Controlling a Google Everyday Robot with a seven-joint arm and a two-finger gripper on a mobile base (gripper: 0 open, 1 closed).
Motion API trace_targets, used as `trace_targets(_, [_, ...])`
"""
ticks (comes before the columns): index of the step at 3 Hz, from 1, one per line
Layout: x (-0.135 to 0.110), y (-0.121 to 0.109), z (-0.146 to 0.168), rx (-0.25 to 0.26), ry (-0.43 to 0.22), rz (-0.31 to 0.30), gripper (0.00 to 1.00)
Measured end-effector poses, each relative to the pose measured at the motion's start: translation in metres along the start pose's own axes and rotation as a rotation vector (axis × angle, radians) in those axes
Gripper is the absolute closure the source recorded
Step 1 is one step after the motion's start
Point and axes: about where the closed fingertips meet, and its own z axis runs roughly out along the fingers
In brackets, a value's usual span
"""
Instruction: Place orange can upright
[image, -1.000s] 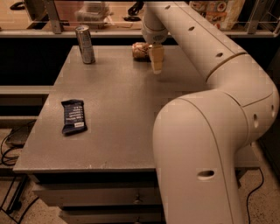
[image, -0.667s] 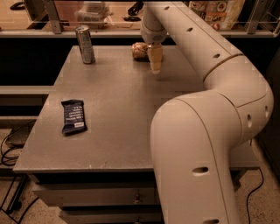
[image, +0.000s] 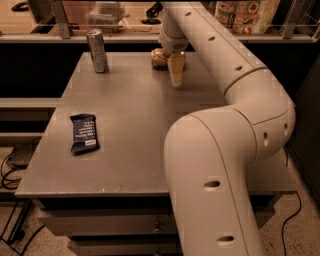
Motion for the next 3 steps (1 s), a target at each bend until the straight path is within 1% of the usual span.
trace_targets(1, [0.0010,-0.0013,0.0060,-0.011,-0.004,-0.003,0.00])
trace_targets(2, [0.0007,-0.0025,0.0086,-0.019,-0.006,-0.008,0.19])
trace_targets(3, [-0.0007,-0.0037,0.0093,-0.022,-0.009,-0.017,0.43])
